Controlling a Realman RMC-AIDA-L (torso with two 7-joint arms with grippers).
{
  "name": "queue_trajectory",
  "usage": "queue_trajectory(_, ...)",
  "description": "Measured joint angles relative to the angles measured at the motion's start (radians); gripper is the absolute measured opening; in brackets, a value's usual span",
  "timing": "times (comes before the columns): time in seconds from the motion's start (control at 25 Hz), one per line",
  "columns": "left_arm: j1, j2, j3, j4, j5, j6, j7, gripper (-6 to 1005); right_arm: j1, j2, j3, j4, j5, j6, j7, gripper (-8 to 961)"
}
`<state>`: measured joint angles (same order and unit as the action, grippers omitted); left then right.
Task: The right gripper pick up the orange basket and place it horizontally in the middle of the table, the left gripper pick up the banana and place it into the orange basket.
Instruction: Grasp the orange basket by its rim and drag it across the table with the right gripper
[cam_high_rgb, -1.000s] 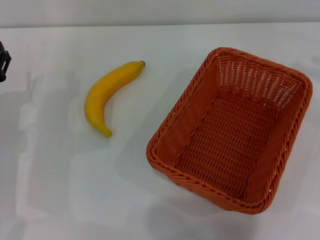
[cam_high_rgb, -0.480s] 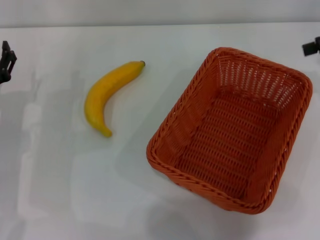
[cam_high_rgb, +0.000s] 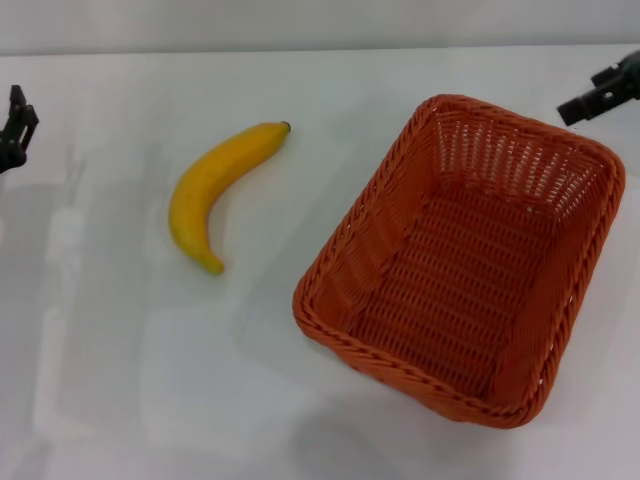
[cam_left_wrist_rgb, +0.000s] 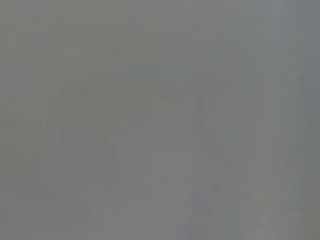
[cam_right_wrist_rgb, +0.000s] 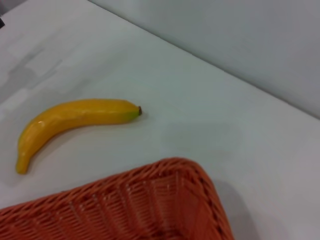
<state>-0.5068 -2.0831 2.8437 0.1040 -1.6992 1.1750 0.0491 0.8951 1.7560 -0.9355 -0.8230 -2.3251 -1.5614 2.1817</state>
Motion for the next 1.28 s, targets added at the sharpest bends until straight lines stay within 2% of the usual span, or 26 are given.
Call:
queue_trajectory(0.36, -0.002, 0.000, 0.000, -0.002, 0.002, -0.001, 0.000, 861, 0.026, 0.070, -0.015, -0.015, -0.037, 0.052, 0.001, 857)
queue_trajectory(0.52, 0.000, 0.000, 0.000, -0.003, 0.002, -0.002, 0.000, 862, 0.030, 0.111, -0.022, -0.016, -0.070, 0.064, 0.002, 858)
queue_trajectory(0.56, 0.001, 0.000, 0.000, -0.003, 0.003, -0.002, 0.000, 862, 0.030, 0.111, -0.022, -0.016, -0.070, 0.064, 0.002, 858)
queue_trajectory(0.64, 0.001, 0.000, 0.000, -0.003, 0.003, -0.002, 0.000, 862, 0.030, 0.126, -0.024, -0.017, -0.081, 0.079, 0.002, 858)
queue_trajectory(0.76, 0.002, 0.000, 0.000, -0.001, 0.003, -0.002, 0.000, 862, 0.032, 0.137, -0.032, -0.017, -0.090, 0.104, 0.001, 858)
queue_trajectory(1.28, 0.005, -0.002, 0.000, 0.003, 0.003, -0.002, 0.000, 861, 0.019, 0.151, -0.084, -0.010, -0.096, 0.193, -0.004, 857)
